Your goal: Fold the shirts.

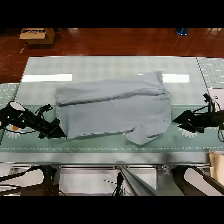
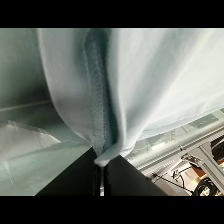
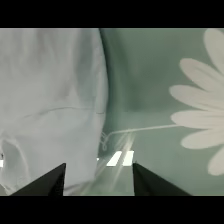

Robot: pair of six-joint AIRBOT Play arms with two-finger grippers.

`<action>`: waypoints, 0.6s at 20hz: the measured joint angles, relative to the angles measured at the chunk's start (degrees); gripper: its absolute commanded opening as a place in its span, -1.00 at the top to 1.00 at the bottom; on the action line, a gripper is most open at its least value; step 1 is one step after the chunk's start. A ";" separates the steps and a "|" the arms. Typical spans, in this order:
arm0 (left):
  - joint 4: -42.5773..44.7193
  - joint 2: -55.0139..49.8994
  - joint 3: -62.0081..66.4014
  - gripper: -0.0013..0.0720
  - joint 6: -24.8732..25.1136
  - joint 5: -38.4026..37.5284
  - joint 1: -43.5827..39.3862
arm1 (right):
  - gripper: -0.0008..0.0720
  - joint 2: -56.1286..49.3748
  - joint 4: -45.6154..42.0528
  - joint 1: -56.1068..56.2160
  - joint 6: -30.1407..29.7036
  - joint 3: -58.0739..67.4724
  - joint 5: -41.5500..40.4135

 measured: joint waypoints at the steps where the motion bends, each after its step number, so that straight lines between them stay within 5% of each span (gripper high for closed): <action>1: -0.02 -0.02 0.00 0.91 0.02 -0.02 0.00 | -0.33 0.11 2.56 -0.13 -0.96 -2.32 -2.19; 7: -0.90 -0.02 -0.02 0.91 0.20 -0.02 0.00 | -0.28 0.28 10.38 0.72 -3.30 -9.68 -10.25; 10: -1.97 -0.04 0.00 0.91 0.20 0.13 0.00 | 0.90 0.24 11.52 6.56 -3.61 -10.97 -12.81; 12: -2.69 0.11 0.09 0.91 0.20 0.24 0.00 | 0.90 0.24 12.59 10.36 -3.74 -10.27 -13.88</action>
